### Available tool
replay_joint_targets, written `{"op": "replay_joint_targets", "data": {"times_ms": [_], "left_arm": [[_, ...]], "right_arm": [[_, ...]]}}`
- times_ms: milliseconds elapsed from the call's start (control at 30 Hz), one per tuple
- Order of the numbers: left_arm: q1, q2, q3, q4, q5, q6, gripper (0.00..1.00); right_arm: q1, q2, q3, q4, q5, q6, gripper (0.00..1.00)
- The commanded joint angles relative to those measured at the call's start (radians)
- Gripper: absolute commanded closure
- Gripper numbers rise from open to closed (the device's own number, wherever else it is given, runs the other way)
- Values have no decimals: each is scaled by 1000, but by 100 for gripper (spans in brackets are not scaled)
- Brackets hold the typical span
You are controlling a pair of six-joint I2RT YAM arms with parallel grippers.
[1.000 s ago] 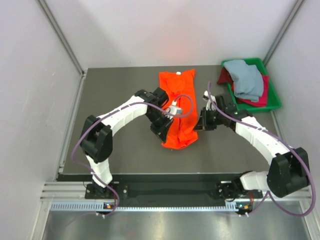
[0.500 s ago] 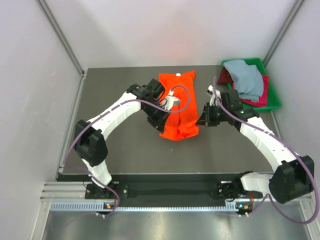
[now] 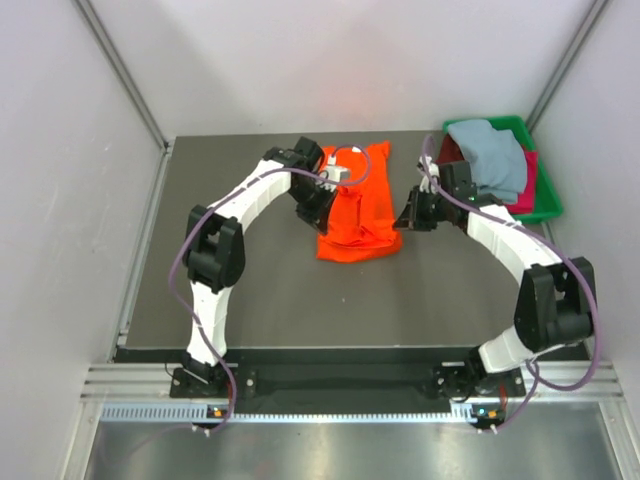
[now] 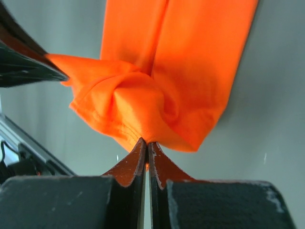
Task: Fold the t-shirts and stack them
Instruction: Fold the tshirt
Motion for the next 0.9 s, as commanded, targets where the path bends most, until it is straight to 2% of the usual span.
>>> {"op": "replay_joint_targets", "data": {"times_ms": [0,133,367,500,567,600,667,733,767,833,867], "left_arm": [[37,54,107,37,16,-12,100],[57,106,185,52,22,-7,100],[109,178,229,146,25,-33,100],[132,284,311,167,29,-64,99],[138,319,343,194,22,-81,84],[140,327,352,197,22,-84,70],[141,317,377,204,22,-78,60],[141,286,390,203,26,-72,50],[143,240,389,197,28,-71,48],[143,185,368,197,51,-78,42],[143,107,337,216,52,-88,40]], "right_arm": [[-11,53,114,88,-4,-17,100],[-11,143,207,104,-11,-11,100],[-11,352,349,116,-25,-12,100],[-6,450,413,127,-12,-12,100],[-2,495,454,122,-7,-24,98],[0,504,482,116,-2,-29,88],[3,504,502,104,5,-35,65],[1,469,520,98,11,-63,56],[1,452,522,90,18,-75,52],[1,400,518,81,22,-98,51],[1,385,516,75,21,-106,51]]}}
